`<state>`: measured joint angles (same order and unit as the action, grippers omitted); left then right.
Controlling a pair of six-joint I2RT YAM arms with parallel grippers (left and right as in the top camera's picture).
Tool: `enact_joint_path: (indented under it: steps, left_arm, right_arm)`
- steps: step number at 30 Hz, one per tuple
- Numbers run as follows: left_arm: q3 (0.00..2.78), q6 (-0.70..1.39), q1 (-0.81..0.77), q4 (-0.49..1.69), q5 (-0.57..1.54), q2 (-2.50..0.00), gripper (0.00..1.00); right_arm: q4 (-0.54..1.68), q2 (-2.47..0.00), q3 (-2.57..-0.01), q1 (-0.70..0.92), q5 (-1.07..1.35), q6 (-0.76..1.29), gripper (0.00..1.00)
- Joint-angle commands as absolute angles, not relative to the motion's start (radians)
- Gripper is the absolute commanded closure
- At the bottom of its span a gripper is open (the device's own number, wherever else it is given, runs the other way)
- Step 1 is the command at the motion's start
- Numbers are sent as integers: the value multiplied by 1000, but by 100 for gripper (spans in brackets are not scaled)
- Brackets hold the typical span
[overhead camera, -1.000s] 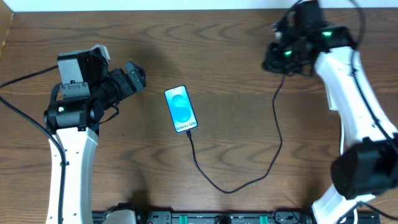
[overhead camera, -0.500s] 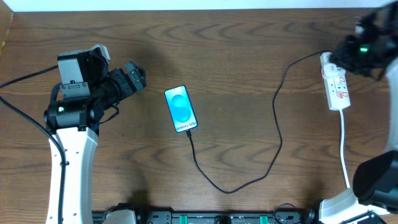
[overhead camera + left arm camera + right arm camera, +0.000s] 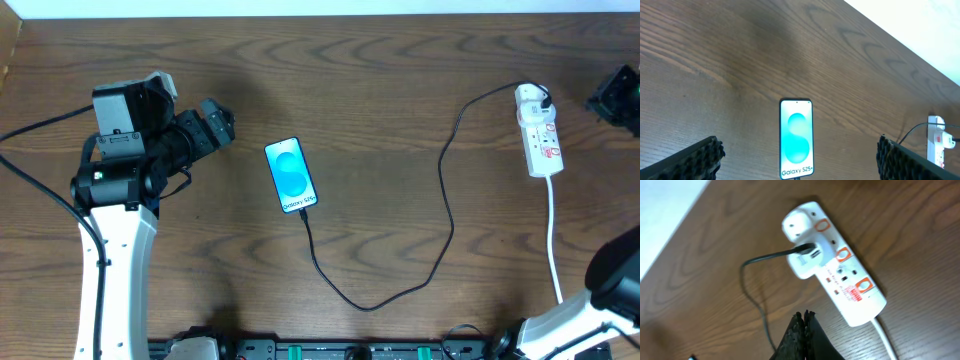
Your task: Plug charger to phone and switch on socket
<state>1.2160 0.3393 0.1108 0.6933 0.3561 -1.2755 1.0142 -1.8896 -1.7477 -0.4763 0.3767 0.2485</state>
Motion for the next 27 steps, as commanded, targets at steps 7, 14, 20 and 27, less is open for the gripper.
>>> enact_joint_path:
  steps: [7,14,20,27]
  left_arm:
    - [1216,334,114,696,346,-1274,1]
    - [1216,334,114,696,346,-1274,1]
    - [1216,334,114,695,346,-1274,1]
    - [1216,334,114,695,346,-1274,1]
  right_arm:
    - [958,-2035,-1751,-485,376,145,99]
    - [914,-2122,-1751,-487,377,133,99]
    - [868,-2175,-1751,-487,395,142,99]
    - [818,-2204,-1751,-487,396,196,99]
